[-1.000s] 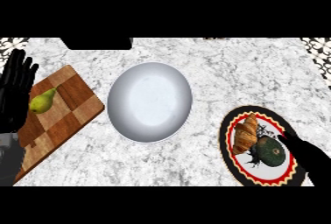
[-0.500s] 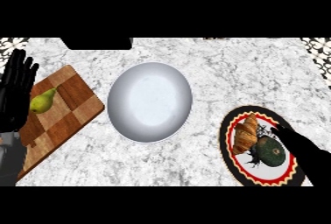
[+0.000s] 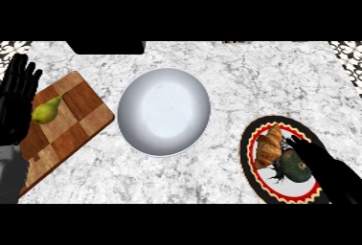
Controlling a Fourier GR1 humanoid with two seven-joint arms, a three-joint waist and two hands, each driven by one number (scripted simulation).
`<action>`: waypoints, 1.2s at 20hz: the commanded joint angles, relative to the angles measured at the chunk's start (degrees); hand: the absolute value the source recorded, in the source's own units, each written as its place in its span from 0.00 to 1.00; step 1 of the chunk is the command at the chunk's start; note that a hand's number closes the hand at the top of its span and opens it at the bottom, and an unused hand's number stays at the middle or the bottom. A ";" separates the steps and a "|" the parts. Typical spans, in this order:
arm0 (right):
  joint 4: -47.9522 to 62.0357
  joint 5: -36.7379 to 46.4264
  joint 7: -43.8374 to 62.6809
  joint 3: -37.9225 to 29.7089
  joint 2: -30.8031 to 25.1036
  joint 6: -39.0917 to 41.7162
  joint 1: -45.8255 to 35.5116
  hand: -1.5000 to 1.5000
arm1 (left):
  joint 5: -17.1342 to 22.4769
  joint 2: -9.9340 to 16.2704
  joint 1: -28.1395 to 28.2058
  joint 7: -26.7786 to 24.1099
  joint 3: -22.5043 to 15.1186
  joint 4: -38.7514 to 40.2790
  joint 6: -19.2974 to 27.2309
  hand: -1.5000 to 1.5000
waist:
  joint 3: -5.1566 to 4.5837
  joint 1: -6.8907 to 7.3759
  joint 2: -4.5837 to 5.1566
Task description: Pick the squash from the plate and place it in the bowl
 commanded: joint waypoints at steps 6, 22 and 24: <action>2.48 4.11 -2.44 -2.42 4.12 2.52 -0.05 0.00 | -0.19 -0.10 -2.42 -2.30 2.84 5.29 -3.60 0.50 | -0.01 -0.17 0.02; 23.68 12.04 -14.05 -6.30 8.88 -7.71 -10.21 1.00 | -3.57 -3.96 -0.62 -1.00 1.47 0.86 -1.68 0.50 | 0.02 0.12 0.07; 23.19 12.14 -16.54 -7.26 8.70 -9.88 -8.30 1.00 | -2.22 -1.46 -2.63 -0.82 4.32 3.15 -3.06 0.50 | 0.01 -0.04 0.06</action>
